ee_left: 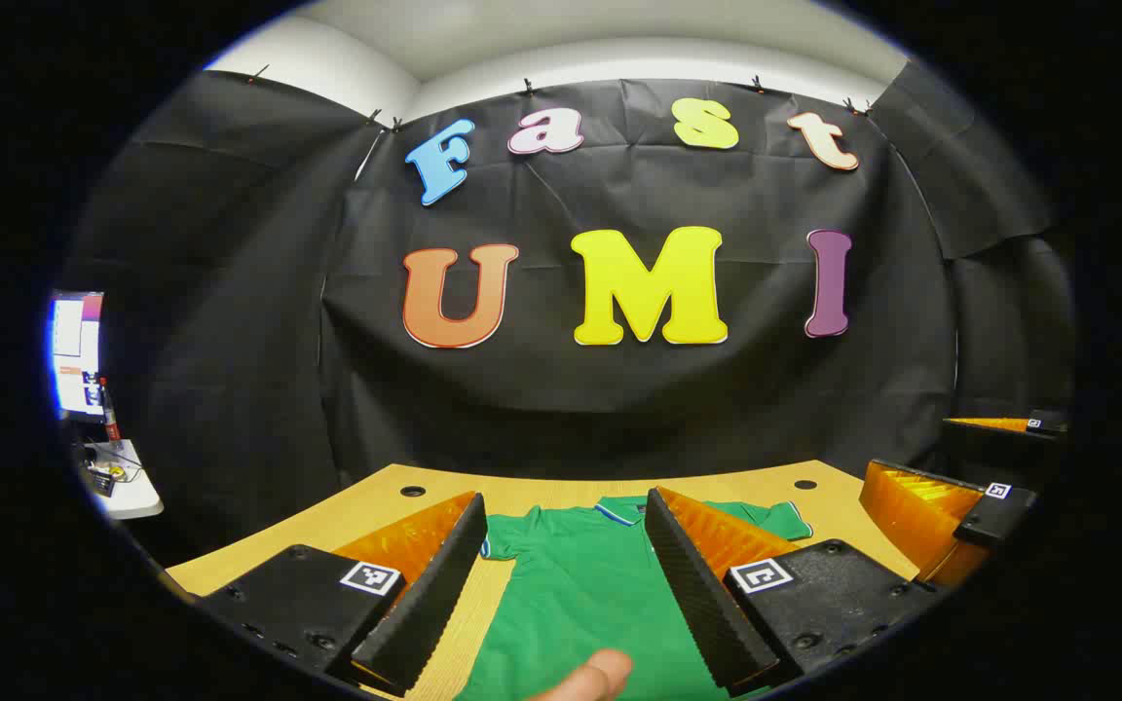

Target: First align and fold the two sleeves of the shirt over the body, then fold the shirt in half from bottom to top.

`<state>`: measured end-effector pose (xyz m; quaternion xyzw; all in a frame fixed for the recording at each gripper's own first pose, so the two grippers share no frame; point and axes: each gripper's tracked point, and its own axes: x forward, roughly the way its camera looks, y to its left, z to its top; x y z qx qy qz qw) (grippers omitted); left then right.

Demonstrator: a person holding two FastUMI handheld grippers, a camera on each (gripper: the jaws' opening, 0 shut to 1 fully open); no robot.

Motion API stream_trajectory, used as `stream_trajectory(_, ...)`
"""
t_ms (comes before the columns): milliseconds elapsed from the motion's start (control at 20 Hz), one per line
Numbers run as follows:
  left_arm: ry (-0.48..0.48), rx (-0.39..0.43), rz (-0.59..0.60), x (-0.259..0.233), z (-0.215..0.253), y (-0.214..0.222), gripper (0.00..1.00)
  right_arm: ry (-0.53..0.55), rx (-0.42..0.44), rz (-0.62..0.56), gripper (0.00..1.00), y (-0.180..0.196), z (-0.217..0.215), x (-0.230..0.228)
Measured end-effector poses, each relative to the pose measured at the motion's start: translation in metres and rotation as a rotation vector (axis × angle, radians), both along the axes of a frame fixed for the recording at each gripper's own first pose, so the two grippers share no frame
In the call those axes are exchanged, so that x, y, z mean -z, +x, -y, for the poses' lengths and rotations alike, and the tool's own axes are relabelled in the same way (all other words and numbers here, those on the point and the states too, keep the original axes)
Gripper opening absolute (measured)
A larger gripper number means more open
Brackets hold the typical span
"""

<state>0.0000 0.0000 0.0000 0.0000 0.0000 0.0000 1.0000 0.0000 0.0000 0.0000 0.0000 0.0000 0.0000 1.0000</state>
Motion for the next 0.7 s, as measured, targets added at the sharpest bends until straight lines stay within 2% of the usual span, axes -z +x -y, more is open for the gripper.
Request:
stream_trajectory(150,0.009,0.0,-0.012,0.004,0.005,0.002,1.0,0.022,-0.008,0.019,0.95,0.001,0.004,-0.002)
stream_trajectory(350,-0.001,-0.005,-0.024,0.01,0.006,0.006,1.0,0.036,0.002,-0.006,0.96,0.006,0.022,0.011)
stream_trajectory(700,0.0,-0.032,-0.034,0.014,-0.006,0.011,1.0,0.07,-0.006,-0.054,0.95,0.016,0.022,0.028)
